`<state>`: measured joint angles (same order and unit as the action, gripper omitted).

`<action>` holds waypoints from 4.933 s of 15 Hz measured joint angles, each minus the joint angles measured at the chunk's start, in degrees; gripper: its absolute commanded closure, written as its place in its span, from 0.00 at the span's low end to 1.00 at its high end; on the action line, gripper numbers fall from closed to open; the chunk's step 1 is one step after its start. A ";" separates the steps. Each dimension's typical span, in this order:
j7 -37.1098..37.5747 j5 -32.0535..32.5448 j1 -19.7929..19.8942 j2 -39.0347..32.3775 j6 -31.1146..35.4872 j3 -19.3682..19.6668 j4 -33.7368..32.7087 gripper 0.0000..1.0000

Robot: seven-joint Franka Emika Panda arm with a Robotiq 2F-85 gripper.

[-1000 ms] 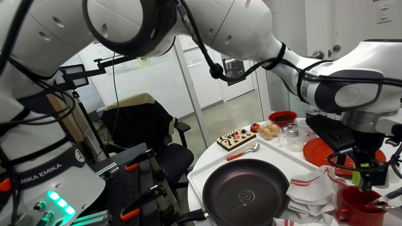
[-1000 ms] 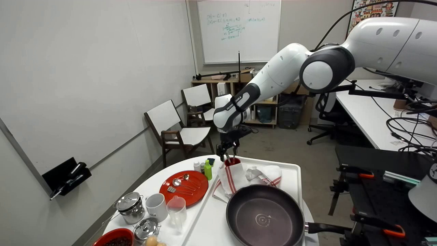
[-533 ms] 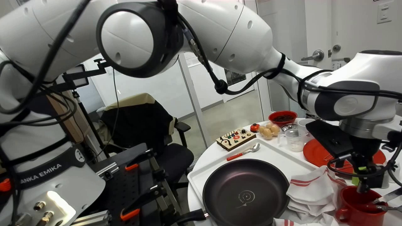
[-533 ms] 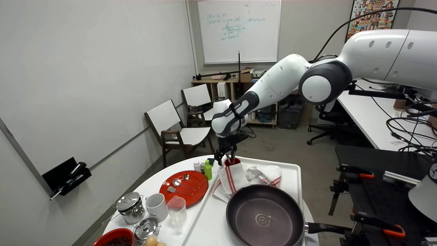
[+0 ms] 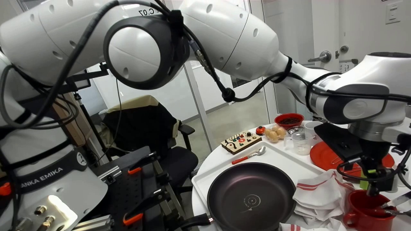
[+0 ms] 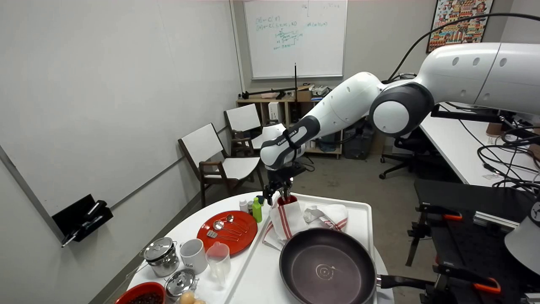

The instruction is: Put the fork and knife in the red cup and move it to the right

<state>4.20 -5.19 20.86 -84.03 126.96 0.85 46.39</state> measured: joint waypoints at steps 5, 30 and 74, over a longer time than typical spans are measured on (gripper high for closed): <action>0.00 -2.09 0.42 0.00 -0.01 -0.87 0.10 0.00; 0.05 -4.28 2.07 0.04 -2.04 -1.50 -0.14 0.00; -1.91 -4.16 2.90 0.58 -1.07 -3.54 0.76 0.00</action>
<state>2.29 -9.35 23.76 -83.45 125.89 -2.69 47.14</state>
